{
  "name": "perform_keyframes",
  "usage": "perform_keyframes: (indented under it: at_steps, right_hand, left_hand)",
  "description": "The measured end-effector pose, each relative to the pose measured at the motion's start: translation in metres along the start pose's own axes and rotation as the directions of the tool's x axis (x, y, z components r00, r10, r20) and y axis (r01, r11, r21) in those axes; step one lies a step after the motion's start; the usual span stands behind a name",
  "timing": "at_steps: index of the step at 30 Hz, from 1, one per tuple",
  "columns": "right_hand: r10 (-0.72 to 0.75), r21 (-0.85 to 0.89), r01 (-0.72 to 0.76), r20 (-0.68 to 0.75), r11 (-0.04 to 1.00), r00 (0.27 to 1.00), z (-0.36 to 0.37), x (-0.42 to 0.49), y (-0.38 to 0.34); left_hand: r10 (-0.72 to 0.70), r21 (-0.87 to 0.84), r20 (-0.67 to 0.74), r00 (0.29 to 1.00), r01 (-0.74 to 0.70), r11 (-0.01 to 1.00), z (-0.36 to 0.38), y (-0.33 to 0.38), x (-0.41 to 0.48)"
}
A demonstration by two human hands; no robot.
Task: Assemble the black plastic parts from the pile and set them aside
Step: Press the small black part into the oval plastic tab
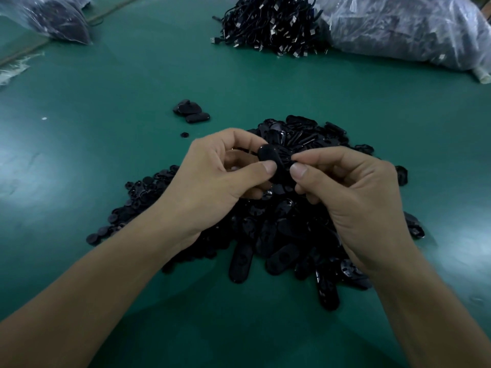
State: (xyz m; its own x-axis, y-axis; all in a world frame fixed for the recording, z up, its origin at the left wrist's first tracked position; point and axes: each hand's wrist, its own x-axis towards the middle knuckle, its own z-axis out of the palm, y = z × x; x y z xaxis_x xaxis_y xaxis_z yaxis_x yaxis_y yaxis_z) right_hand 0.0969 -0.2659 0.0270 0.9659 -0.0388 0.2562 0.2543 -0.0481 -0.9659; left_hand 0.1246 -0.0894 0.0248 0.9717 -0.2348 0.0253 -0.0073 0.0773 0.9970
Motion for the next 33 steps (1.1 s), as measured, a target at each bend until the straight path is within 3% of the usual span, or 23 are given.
perform_keyframes:
  at_steps: [3, 17, 24, 33]
  right_hand:
    - [0.028, 0.011, -0.028, 0.008, 1.0, 1.0, 0.0009, -0.0012, 0.0001]
    - [-0.017, -0.077, 0.014, -0.038, 0.997, 0.999, 0.0002, -0.001, -0.0006]
    - [-0.135, -0.295, 0.116, -0.043, 0.948, 0.99, 0.0024, -0.0039, 0.0028]
    - [-0.337, -0.565, 0.303, 0.047, 0.767, 0.94, 0.0008, -0.0036, 0.0034]
  left_hand:
    - [0.001, -0.082, 0.006, 1.0, -0.001, 0.997, 0.0019, 0.0002, -0.0019]
    - [0.009, -0.128, 0.062, 0.998, -0.001, 0.992, 0.0041, 0.0016, -0.0032]
    - [0.008, -0.125, 0.08, 0.997, 0.002, 0.992, 0.0037, 0.0015, -0.0035]
    - [-0.023, -0.183, 0.098, 0.995, 0.041, 0.982, 0.0034, 0.0023, -0.0031]
